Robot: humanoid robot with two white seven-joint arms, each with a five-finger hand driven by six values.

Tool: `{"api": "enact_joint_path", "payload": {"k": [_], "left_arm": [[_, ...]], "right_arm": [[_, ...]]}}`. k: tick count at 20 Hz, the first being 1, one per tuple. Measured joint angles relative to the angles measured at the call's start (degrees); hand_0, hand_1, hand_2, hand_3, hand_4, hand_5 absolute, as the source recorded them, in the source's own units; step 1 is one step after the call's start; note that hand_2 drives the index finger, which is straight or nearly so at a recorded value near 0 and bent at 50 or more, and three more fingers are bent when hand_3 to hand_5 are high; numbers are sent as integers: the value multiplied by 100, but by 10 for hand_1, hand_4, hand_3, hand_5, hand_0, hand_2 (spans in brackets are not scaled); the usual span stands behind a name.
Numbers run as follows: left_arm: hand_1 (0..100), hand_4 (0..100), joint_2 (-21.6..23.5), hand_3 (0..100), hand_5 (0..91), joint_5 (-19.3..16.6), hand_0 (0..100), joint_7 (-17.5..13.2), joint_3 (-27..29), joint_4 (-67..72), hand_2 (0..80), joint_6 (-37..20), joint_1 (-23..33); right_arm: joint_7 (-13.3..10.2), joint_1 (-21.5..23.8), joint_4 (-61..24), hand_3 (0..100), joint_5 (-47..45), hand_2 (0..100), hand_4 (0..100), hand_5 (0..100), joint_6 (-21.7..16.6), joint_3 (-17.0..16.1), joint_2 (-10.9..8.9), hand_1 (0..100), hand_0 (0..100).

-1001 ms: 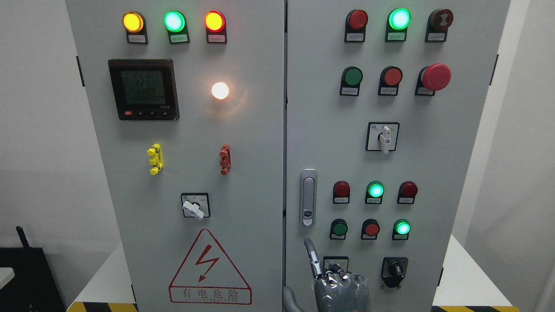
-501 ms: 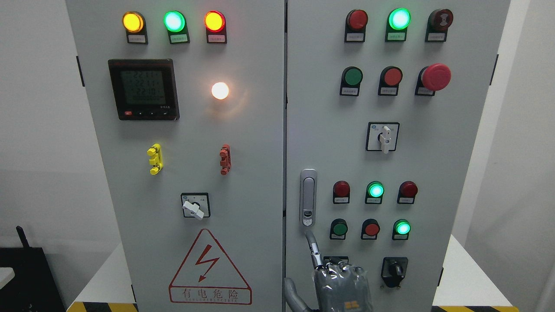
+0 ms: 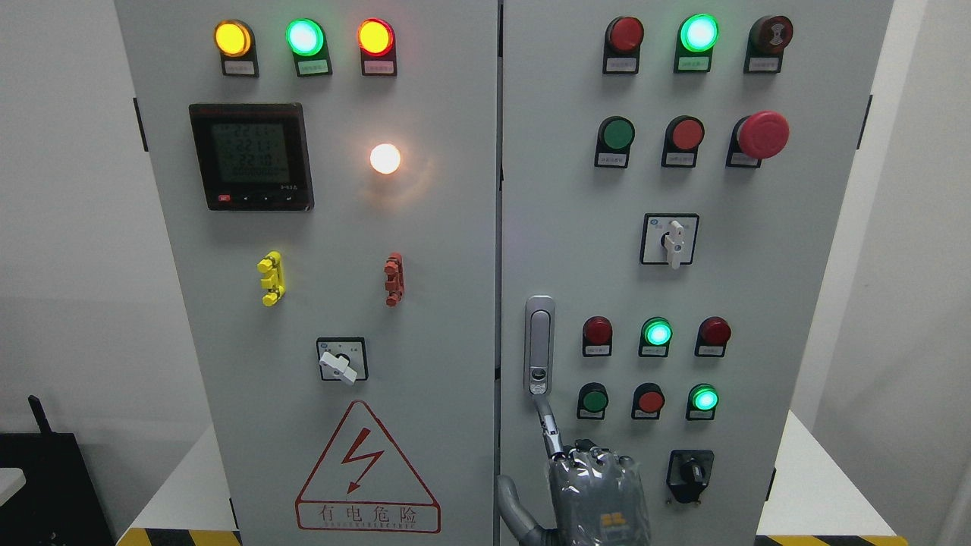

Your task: Release door handle

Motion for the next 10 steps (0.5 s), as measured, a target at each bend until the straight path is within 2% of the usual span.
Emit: {"api": "enact_joint_path", "payload": {"k": [10], "left_arm": [[389,0,0,0,0,0,120,0,0,0,0,0,0]], "right_arm": [[6,-135,115,1000,-20,0,883,983,79,-11,4,174,384]]}}
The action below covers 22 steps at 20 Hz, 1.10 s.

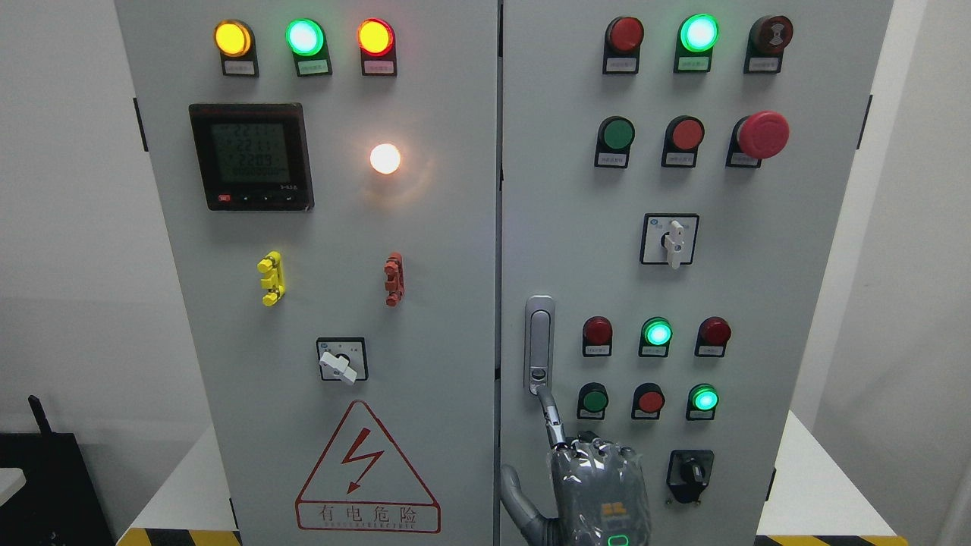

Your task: Release door handle

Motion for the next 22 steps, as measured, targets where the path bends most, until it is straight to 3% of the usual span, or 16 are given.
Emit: {"api": "enact_joint_path", "payload": {"k": [22], "left_arm": [[389,0,0,0,0,0,120,0,0,0,0,0,0]], "right_arm": [[25,-66,125,1000,-8,0,883,981,10,-34,3,173,386]]}}
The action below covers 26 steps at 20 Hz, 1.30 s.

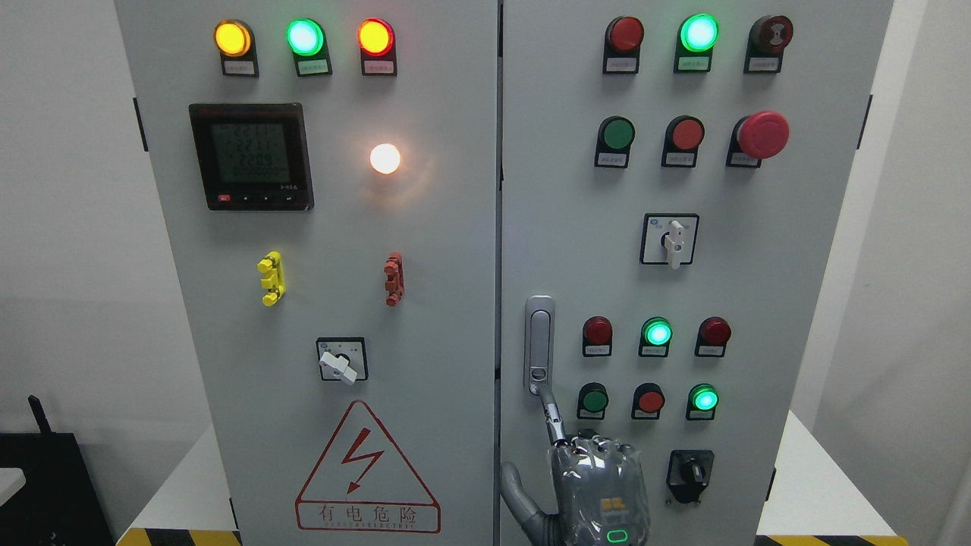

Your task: Release door handle

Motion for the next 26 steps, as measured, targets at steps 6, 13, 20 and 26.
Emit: {"api": "enact_joint_path", "payload": {"k": [6,13,20,26], "left_arm": [[389,0,0,0,0,0,120,0,0,0,0,0,0],[389,0,0,0,0,0,120,0,0,0,0,0,0],[389,0,0,0,0,0,120,0,0,0,0,0,0],[389,0,0,0,0,0,120,0,0,0,0,0,0]], "right_arm": [[102,12,9,1000,4,0,885,981,-4,-3,5,171,386],[130,30,14,1000,7,0,886,982,-8,-6,21,168,386],[136,57,16,1000,8,0,887,982,-12,-8,32,168,386],[137,88,16,1000,8,0,886,982,-14,-8,37,165,387]]}}
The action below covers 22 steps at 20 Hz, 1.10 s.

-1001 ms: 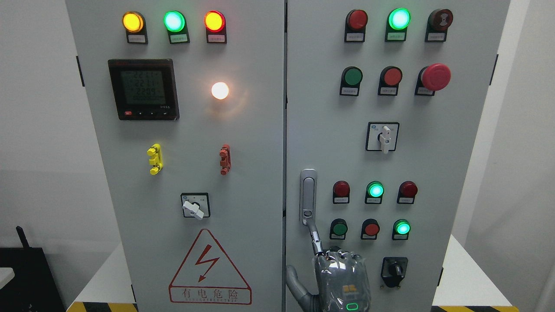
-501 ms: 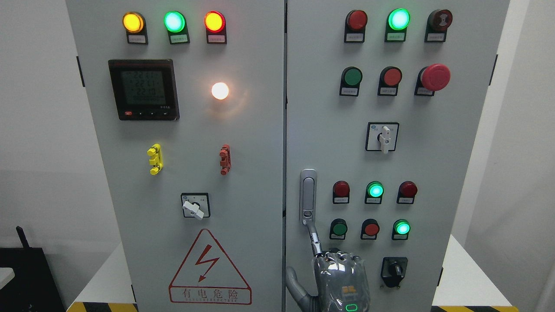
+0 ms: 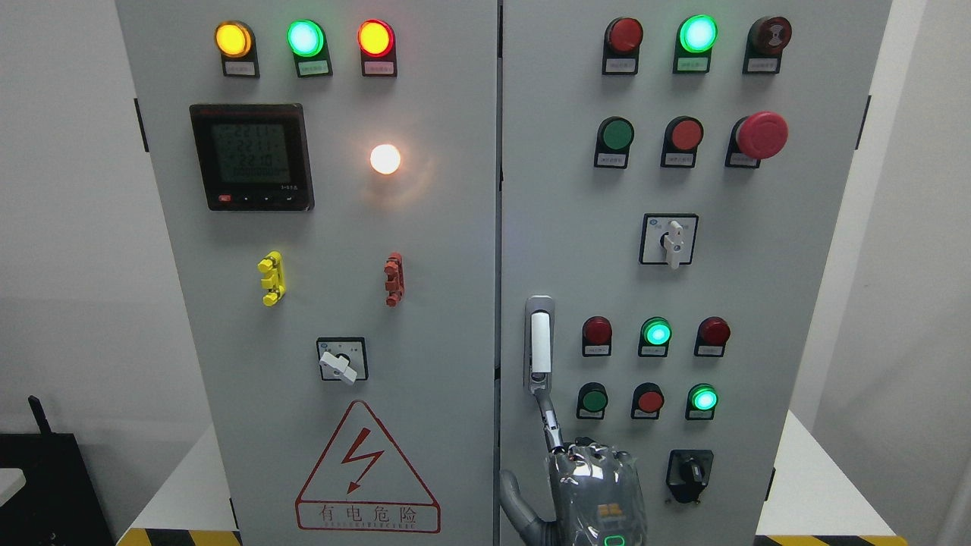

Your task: Release door handle

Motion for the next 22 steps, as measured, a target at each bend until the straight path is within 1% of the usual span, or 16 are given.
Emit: {"api": "enact_joint_path", "payload": {"k": [9,15,22], "left_arm": [[389,0,0,0,0,0,120,0,0,0,0,0,0],[389,0,0,0,0,0,120,0,0,0,0,0,0],[389,0,0,0,0,0,120,0,0,0,0,0,0]], "right_arm": [[23,10,-4,1000,-4,0,887,982,0,2,3,165,386],[-52,3,-21,1000,-11,0,884,981,-31,3,3,164,386],[-76,-15,-68,1000,-16,0,883,981,-34,1,4,164,385]]}}
